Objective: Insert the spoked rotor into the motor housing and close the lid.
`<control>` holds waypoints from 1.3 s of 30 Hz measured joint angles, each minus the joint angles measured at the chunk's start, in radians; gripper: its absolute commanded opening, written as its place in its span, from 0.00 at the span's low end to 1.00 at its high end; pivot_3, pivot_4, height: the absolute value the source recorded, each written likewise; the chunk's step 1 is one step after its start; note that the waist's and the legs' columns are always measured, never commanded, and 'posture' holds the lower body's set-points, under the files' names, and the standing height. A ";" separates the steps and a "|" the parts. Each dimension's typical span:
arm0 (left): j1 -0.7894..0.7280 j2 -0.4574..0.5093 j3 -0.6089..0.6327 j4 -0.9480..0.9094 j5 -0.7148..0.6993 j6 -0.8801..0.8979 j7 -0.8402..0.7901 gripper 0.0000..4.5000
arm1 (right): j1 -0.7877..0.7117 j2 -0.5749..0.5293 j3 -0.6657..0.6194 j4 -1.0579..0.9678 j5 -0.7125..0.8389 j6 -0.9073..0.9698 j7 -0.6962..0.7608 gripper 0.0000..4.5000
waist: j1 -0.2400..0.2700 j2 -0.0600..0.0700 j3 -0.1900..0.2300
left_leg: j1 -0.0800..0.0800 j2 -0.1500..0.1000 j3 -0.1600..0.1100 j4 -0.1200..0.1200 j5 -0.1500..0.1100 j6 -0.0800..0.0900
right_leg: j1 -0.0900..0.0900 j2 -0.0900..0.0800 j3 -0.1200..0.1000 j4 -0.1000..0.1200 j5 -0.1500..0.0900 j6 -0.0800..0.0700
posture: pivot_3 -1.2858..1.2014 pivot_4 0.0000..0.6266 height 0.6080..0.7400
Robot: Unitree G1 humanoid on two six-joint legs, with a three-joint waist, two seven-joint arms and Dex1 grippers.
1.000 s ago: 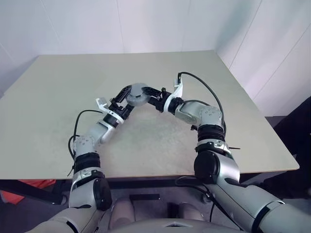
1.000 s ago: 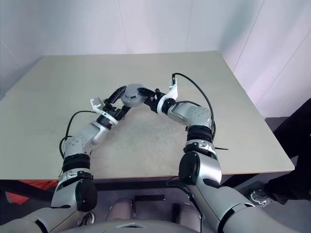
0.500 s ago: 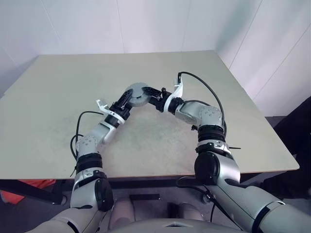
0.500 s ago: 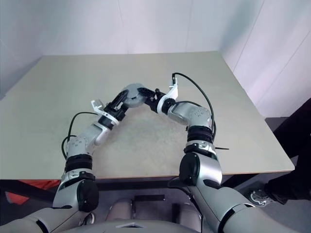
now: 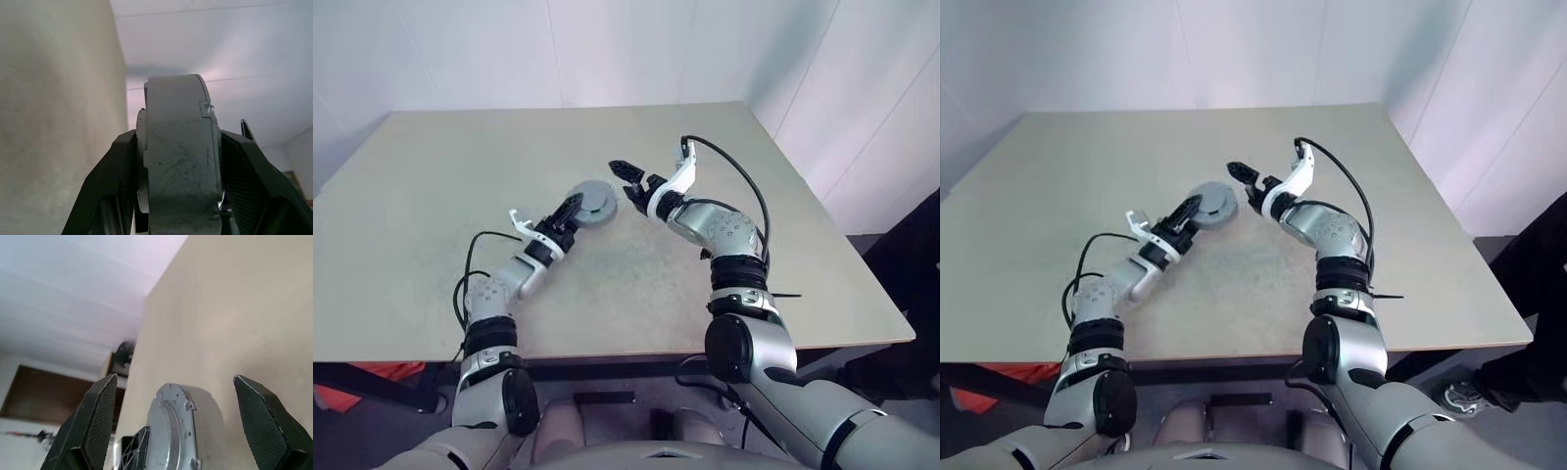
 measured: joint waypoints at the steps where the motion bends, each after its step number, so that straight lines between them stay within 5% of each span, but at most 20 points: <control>1: -0.003 0.005 0.005 0.012 0.021 -0.047 0.003 0.49 | 0.000 -0.001 0.000 0.008 -0.005 -0.011 -0.001 0.96 | -0.002 0.000 0.000 | 0.000 0.000 0.000 0.000 0.000 0.000 | 0.000 0.000 0.000 0.000 0.000 0.000 | 0.52 0.00 1.00; 13: -0.078 0.177 0.188 0.294 0.133 -0.434 0.022 0.49 | 0.000 -0.016 0.012 0.038 -0.008 -0.022 0.001 0.96 | 0.011 -0.001 0.000 | 0.000 0.002 -0.001 0.001 0.000 0.000 | 0.001 0.002 0.001 -0.001 0.000 0.000 | 0.52 0.00 1.00; 14: -0.080 0.177 0.188 0.309 0.140 -0.442 0.020 0.64 | 0.000 -0.015 0.016 0.043 -0.008 -0.022 0.002 0.97 | 0.015 -0.002 0.001 | 0.000 0.002 -0.001 0.001 0.000 0.000 | 0.001 0.002 0.001 0.000 0.000 0.000 | 0.52 0.00 1.00; 19: -0.093 0.189 0.187 0.336 0.161 -0.459 -0.020 1.00 | -0.001 -0.020 0.018 0.066 -0.008 -0.018 0.005 0.97 | 0.016 -0.003 0.001 | 0.005 0.002 -0.001 0.002 0.000 -0.001 | 0.004 0.002 0.002 0.003 0.000 0.000 | 0.52 0.00 1.00; 33: -0.176 0.399 0.227 0.402 0.211 -0.566 -0.060 1.00 | -0.020 -0.059 0.049 0.127 -0.013 0.078 0.091 0.97 | 0.018 -0.006 0.003 | 0.006 0.010 -0.001 0.002 0.003 -0.006 | 0.001 0.010 0.002 0.006 0.001 -0.004 | 0.52 0.00 1.00; 39: -0.187 0.395 0.187 0.374 0.257 -0.573 -0.089 1.00 | -0.040 -0.055 0.069 0.127 -0.024 0.076 0.132 0.97 | 0.033 -0.006 0.003 | 0.006 0.010 0.000 0.005 0.003 -0.006 | 0.002 0.008 0.002 0.009 -0.001 -0.008 | 0.52 0.00 1.00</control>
